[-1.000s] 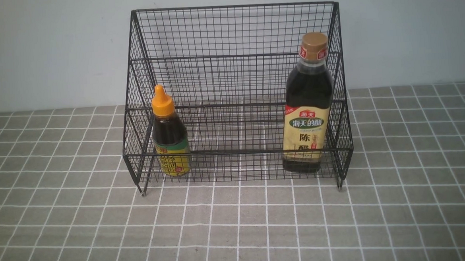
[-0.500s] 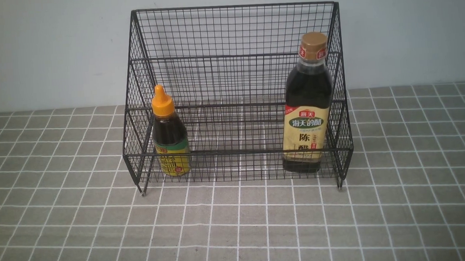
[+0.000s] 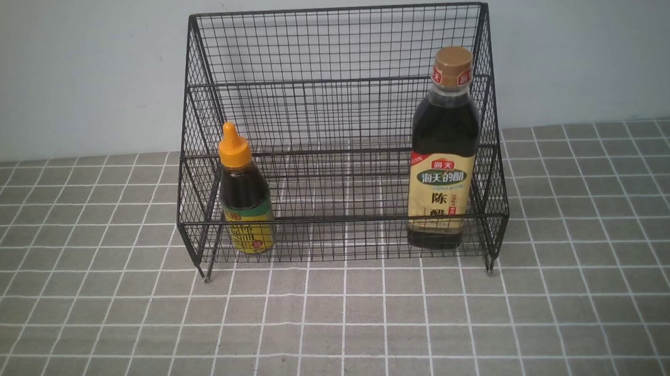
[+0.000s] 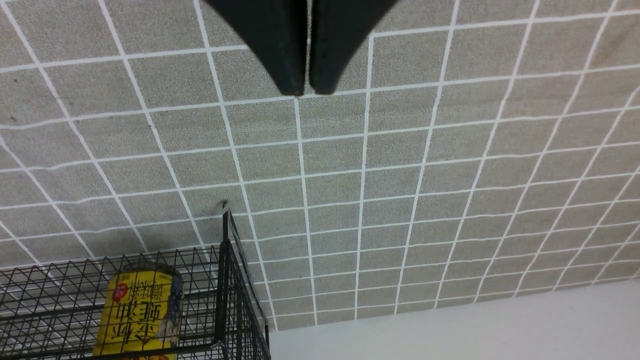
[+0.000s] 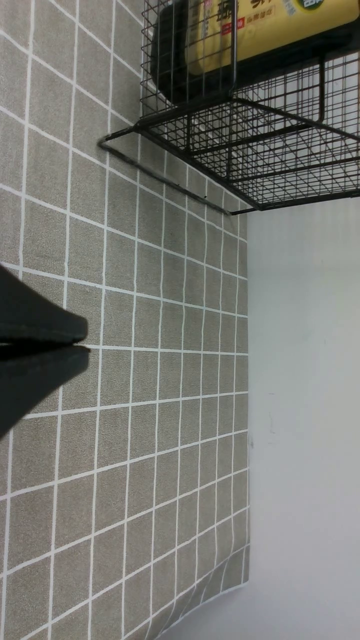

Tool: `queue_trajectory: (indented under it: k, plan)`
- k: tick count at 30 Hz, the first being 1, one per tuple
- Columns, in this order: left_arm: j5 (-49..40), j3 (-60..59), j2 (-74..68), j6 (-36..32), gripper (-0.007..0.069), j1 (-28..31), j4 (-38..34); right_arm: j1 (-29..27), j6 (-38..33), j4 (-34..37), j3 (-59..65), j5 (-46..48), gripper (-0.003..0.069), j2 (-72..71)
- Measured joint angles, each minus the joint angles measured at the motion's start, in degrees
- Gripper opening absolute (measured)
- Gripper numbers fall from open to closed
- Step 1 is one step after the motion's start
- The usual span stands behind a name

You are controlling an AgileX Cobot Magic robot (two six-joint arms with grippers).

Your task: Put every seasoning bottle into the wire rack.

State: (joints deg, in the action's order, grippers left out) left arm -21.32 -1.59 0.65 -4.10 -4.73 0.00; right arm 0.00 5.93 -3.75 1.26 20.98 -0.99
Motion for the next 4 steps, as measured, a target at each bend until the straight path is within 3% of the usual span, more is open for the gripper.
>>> queue_trajectory:
  k: [4]
  plan:
    - [0.0, 0.0, 0.0, 0.0, -0.0007, 0.0, 0.0, 0.0, 0.0, 0.0, 0.0, 0.0, -0.0012, 0.0]
